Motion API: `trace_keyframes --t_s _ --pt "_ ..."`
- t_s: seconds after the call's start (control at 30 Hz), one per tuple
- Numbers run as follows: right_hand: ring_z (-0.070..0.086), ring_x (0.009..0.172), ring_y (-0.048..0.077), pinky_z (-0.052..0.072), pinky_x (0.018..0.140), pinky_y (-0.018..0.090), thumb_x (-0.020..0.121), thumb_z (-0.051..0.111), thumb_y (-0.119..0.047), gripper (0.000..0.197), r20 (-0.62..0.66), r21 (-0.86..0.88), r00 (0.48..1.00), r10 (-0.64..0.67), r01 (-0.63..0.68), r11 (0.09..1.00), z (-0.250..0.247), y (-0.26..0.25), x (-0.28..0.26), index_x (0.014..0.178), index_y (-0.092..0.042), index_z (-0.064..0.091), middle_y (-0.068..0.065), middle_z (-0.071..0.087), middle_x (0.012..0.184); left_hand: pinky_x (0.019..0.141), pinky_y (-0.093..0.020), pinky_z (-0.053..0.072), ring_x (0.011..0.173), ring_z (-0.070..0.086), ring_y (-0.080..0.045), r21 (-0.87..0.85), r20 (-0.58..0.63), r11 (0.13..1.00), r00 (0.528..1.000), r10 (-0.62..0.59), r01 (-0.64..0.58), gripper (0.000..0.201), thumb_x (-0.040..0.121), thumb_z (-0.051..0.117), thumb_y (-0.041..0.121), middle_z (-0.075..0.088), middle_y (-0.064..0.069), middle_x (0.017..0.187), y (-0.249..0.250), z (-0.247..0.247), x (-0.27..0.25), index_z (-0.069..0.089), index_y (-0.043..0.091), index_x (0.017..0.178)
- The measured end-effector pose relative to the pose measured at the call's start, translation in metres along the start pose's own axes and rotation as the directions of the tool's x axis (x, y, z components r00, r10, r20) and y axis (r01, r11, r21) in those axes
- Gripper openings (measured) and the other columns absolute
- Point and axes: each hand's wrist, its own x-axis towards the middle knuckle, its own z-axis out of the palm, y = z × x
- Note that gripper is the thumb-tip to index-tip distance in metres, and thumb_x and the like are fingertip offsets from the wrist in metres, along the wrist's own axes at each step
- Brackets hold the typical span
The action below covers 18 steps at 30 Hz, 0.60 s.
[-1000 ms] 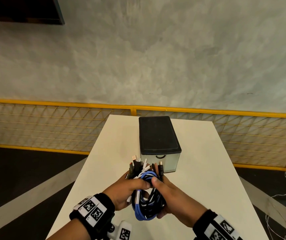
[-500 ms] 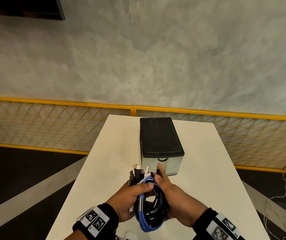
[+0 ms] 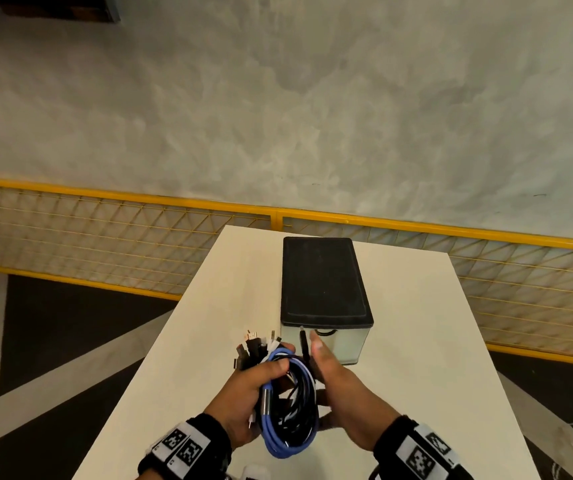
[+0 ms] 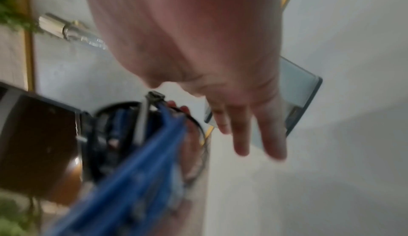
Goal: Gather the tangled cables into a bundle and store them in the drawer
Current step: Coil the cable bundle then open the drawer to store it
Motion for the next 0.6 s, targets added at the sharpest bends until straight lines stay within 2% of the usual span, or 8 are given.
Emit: trace_keyframes --t_s 0.07,0.13,0.17,0.23,0.37,0.5,0.6 --pt "0.059 0.118 0.02 0.044 0.104 0.045 0.095 0.038 -0.06 0.054 -0.165 -0.327 0.981 -0.102 0.043 0.944 -0.009 0.005 0.015 0.146 -0.043 0.031 -0.003 0.056 0.138 0.078 -0.046 0.057 0.096 0.066 -0.036 -0.011 -0.007 1.0 1.0 -0.001 0.001 0.032 0.073 0.066 0.015 0.071 -0.022 0.1 -0.001 0.002 0.003 0.075 0.008 0.102" --pt "0.056 0.123 0.022 0.044 0.105 0.038 0.096 0.043 -0.048 0.061 -0.24 -0.63 0.947 -0.215 0.017 0.776 -0.02 0.012 0.03 0.151 -0.033 0.023 0.003 0.057 0.139 0.08 -0.044 0.055 0.097 0.065 -0.034 0.0 -0.016 1.0 1.0 -0.005 0.005 0.036 0.07 0.067 0.015 0.071 -0.021 0.1 -0.004 0.004 0.004 0.075 0.008 0.105" --pt "0.056 0.124 0.023 0.044 0.104 0.037 0.095 0.044 -0.046 0.064 -0.252 -0.712 0.939 -0.234 -0.016 0.702 -0.024 0.014 0.037 0.153 -0.033 0.018 0.004 0.057 0.138 0.082 -0.045 0.054 0.097 0.065 -0.034 0.007 -0.02 1.0 1.0 -0.009 0.009 0.036 0.069 0.068 0.015 0.072 -0.02 0.099 -0.004 0.005 0.005 0.075 0.008 0.104" --pt "0.055 0.123 0.027 0.045 0.101 0.038 0.095 0.045 -0.043 0.07 -0.257 -0.784 0.941 -0.22 -0.07 0.616 -0.028 0.017 0.044 0.154 -0.033 0.009 0.007 0.053 0.138 0.086 -0.045 0.052 0.097 0.065 -0.034 0.024 -0.025 0.999 0.999 -0.023 0.023 0.035 0.07 0.068 0.014 0.072 -0.02 0.098 -0.006 0.003 0.008 0.076 0.007 0.103" --pt "0.057 0.116 0.03 0.049 0.093 0.041 0.091 0.049 -0.042 0.077 -0.279 -0.84 0.921 -0.271 -0.097 0.533 -0.03 0.024 0.055 0.152 -0.04 0.001 0.006 0.049 0.132 0.092 -0.05 0.05 0.105 0.064 -0.036 0.044 -0.023 0.997 0.998 -0.056 0.057 0.029 0.078 0.066 0.011 0.072 -0.021 0.102 -0.006 -0.006 0.016 0.076 0.008 0.105" --pt "0.055 0.112 0.028 0.051 0.086 0.041 0.091 0.048 -0.038 0.071 -0.297 -0.886 0.891 -0.345 -0.122 0.447 -0.035 0.024 0.061 0.148 -0.043 0.007 0.002 0.046 0.132 0.093 -0.052 0.048 0.104 0.064 -0.037 0.042 -0.003 0.998 0.999 -0.053 0.053 0.034 0.068 0.069 0.013 0.072 -0.022 0.1 -0.003 -0.014 0.024 0.078 0.008 0.1" --pt "0.057 0.109 0.027 0.051 0.083 0.04 0.09 0.046 -0.035 0.057 -0.322 -0.88 0.868 -0.378 -0.128 0.457 -0.03 0.016 0.062 0.143 -0.034 0.024 0.001 0.052 0.127 0.088 -0.05 0.05 0.099 0.065 -0.035 0.043 0.013 0.997 0.998 -0.063 0.063 0.028 0.07 0.068 0.011 0.073 -0.021 0.096 0.0 -0.016 0.03 0.079 0.008 0.096"
